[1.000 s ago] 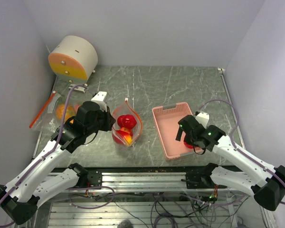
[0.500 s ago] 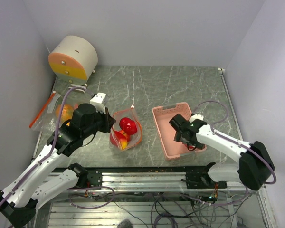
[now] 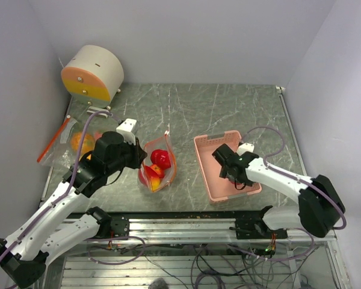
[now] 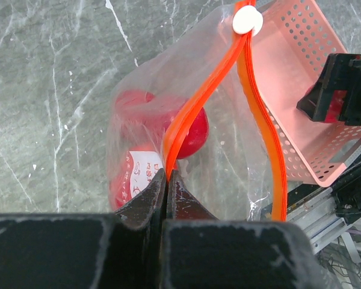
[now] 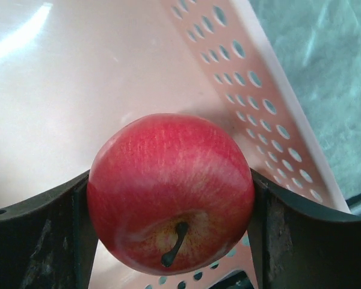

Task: Place the food in the zip-top bag and seal the zipper
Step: Pick up the fake fruit from the bin, then place the fake fruit in the zipper food storage bag.

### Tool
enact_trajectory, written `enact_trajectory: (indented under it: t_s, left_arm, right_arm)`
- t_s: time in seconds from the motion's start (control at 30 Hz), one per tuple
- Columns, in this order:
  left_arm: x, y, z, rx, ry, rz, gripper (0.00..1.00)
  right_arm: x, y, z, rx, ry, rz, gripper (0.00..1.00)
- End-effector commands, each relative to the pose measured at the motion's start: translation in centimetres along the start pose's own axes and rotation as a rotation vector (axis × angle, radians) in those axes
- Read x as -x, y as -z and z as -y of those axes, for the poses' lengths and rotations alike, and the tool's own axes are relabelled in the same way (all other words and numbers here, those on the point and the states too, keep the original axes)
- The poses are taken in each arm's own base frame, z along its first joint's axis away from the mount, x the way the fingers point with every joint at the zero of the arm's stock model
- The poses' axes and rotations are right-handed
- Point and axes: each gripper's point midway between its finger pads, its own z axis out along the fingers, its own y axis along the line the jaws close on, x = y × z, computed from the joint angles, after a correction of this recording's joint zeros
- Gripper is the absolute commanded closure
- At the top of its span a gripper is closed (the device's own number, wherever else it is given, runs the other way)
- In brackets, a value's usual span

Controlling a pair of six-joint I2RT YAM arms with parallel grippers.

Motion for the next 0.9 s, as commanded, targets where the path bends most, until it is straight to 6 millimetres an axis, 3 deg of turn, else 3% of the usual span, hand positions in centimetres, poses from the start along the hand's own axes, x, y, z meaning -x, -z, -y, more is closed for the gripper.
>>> enact_trajectory:
  t_s: [0.0,0.07,0.2,0.27,0.37,0.63,0.77,0.87]
  left_arm:
    - [0.8,-0.4,0.7,-0.035,0.009,0.036,0.93]
    - [0.8,-0.8,0.8,-0.037,0.015,0.034,0.93]
    - [0.7,-1.6,0.9,-0.030,0.025,0.007,0.93]
    - [0.7,-1.8,1.0,-0.033,0.032,0.002,0.93]
    - [0.9,-1.7,1.1,-0.033,0.040,0.008,0.93]
    - [1.0,-1.4,1.0,-0.019,0.047,-0.002,0.93]
    - [1.3,-1.5,1.2,-0.024,0.046,-0.006,0.93]
    - [1.4,-1.5,1.2,-0.021,0.045,-0.008,0.93]
  right_arm:
    - [3.8,4.3,-4.1,0.224,0.008,0.127,0.34]
    - [4.6,7.9,-7.1,0.383,0.042,0.181,0.37]
    - [3.8,17.6,-14.2,0.765,0.170,0.264,0.39]
    - [3.4,22.3,-16.6,0.954,0.224,0.303,0.40]
    - [3.4,27.7,-18.2,1.171,0.234,0.391,0.43]
    - [3.8,31.3,-21.7,1.369,0.209,0.481,0.42]
    - [3.8,29.6,-24.1,1.285,0.247,0.500,0.36]
    - [3.9,28.9,-25.0,1.239,0.261,0.497,0.18]
